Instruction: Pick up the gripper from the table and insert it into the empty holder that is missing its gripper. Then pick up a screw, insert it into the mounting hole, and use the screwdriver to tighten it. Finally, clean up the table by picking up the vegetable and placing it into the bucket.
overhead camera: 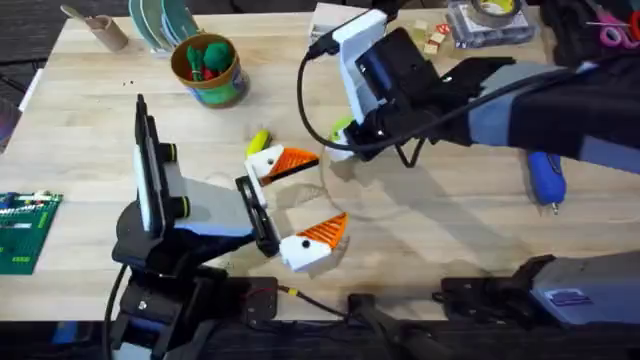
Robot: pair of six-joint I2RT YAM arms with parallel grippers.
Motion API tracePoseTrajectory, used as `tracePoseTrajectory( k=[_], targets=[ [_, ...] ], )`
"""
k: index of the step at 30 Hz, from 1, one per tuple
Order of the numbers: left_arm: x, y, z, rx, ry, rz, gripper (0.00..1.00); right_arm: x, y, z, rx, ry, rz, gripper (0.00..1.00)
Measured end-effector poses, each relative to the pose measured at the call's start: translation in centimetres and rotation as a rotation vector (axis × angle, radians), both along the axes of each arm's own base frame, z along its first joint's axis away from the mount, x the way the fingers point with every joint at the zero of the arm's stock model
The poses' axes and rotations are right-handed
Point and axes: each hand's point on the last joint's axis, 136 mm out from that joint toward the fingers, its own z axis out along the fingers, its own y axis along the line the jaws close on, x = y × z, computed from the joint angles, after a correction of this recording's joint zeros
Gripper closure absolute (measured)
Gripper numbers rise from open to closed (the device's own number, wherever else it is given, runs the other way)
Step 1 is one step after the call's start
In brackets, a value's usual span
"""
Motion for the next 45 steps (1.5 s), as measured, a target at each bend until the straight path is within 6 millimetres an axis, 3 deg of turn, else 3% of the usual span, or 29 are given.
tracePoseTrajectory(
  k=[8, 12, 20, 33, 35, 37, 45],
  targets=[
    [0.0, 0.0, 0.0, 0.000, 0.000, 0.000, 0.008, 0.1, -0.1, -0.9, -0.021, 0.010, 0.001, 0.487],
    [0.0, 0.0, 0.0, 0.000, 0.000, 0.000, 0.008, 0.2, -0.2, -0.9, -0.042, -0.007, 0.024, 0.586],
    [0.0, 0.0, 0.0, 0.000, 0.000, 0.000, 0.009, 0.2, 0.0, -0.8, -0.189, -0.131, 0.151, 0.580],
    [0.0, 0.0, 0.0, 0.000, 0.000, 0.000, 0.008, 0.3, 0.1, -0.6, -0.212, -0.162, 0.175, 0.585],
    [0.0, 0.0, 0.0, 0.000, 0.000, 0.000, 0.008, 0.3, 0.2, -0.6, -0.209, -0.161, 0.178, 0.600],
    [0.0, 0.0, 0.0, 0.000, 0.000, 0.000, 0.008, 0.1, 0.4, -0.7, -0.205, -0.158, 0.187, 0.677],
    [0.0, 0.0, 0.0, 0.000, 0.000, 0.000, 0.008, 0.0, 0.4, -1.4, -0.214, -0.141, 0.192, 0.713]
  ],
)
